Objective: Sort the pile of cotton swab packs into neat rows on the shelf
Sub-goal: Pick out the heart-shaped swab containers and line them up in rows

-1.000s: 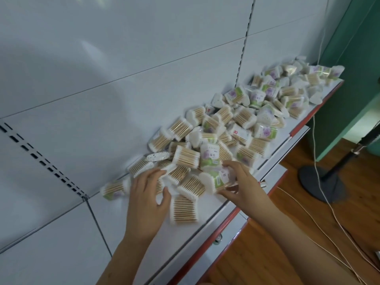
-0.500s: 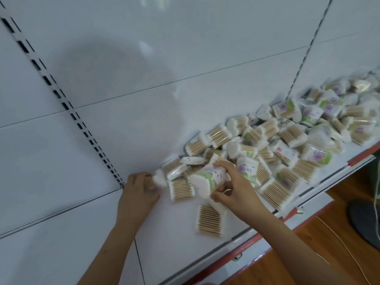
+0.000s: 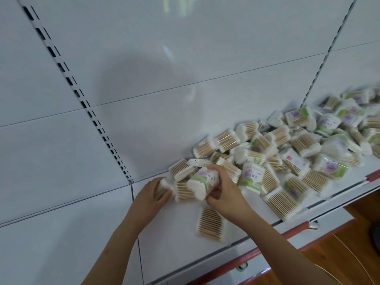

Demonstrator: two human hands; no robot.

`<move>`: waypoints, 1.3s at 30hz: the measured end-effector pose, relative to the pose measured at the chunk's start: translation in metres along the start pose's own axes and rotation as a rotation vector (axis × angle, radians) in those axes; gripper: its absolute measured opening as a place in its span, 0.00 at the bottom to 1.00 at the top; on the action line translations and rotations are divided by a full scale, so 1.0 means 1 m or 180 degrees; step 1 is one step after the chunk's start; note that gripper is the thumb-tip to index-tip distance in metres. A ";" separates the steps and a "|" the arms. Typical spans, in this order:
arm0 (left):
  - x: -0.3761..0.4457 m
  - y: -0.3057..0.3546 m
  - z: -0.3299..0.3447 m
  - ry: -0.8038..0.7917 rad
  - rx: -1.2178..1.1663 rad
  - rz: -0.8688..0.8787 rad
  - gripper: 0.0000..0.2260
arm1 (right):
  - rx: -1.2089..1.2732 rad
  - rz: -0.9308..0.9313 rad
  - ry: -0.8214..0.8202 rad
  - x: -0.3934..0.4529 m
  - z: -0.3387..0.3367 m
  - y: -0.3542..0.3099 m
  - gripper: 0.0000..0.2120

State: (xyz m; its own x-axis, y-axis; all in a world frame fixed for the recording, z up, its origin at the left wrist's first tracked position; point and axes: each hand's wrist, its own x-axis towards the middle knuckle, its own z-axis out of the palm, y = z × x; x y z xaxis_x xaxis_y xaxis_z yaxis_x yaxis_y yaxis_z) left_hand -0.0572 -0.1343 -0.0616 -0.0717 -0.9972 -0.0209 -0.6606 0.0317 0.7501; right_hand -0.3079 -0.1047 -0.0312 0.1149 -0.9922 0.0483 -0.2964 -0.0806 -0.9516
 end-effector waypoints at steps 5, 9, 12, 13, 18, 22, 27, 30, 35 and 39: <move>-0.019 0.010 -0.003 0.0216 -0.0789 -0.0189 0.17 | 0.0582 0.0072 -0.0304 -0.004 0.001 -0.012 0.30; -0.042 0.043 -0.002 0.0499 -0.1852 -0.0364 0.14 | 0.1086 0.0270 -0.0402 0.004 0.011 -0.017 0.22; -0.058 0.052 -0.003 0.0680 -0.1986 -0.0357 0.12 | 0.1312 0.0389 -0.0435 0.014 0.027 -0.020 0.21; -0.064 0.050 -0.005 0.0737 -0.1972 -0.0403 0.13 | 0.1346 0.0387 -0.0467 0.018 0.034 -0.021 0.20; -0.095 0.032 -0.023 0.1232 -0.2029 -0.0615 0.11 | 0.1108 0.0181 -0.0668 0.031 0.082 -0.020 0.22; -0.128 0.005 -0.047 0.1721 -0.2017 -0.0881 0.10 | 0.0880 0.0104 -0.0939 0.022 0.128 -0.035 0.27; -0.175 -0.045 -0.096 0.2004 -0.1984 -0.1011 0.12 | 0.0737 0.0034 -0.1237 0.002 0.200 -0.060 0.25; -0.202 -0.088 -0.136 0.2134 -0.1856 -0.1004 0.16 | 0.0633 -0.0096 -0.1348 -0.010 0.257 -0.079 0.25; -0.246 -0.157 -0.204 0.2135 -0.1648 -0.0976 0.22 | 0.0525 -0.0203 -0.1260 -0.029 0.362 -0.101 0.29; -0.274 -0.205 -0.257 0.2082 -0.1581 -0.0937 0.24 | 0.0263 -0.0481 -0.1191 -0.041 0.438 -0.115 0.36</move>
State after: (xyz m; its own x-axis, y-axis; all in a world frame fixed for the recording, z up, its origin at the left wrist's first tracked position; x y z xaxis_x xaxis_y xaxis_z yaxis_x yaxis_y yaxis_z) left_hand 0.2896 0.1151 -0.0393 0.5948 -0.8038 0.0101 -0.1714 -0.1145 0.9785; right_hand 0.1370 -0.0129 -0.0571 0.4927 -0.8655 0.0903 -0.1743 -0.1998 -0.9642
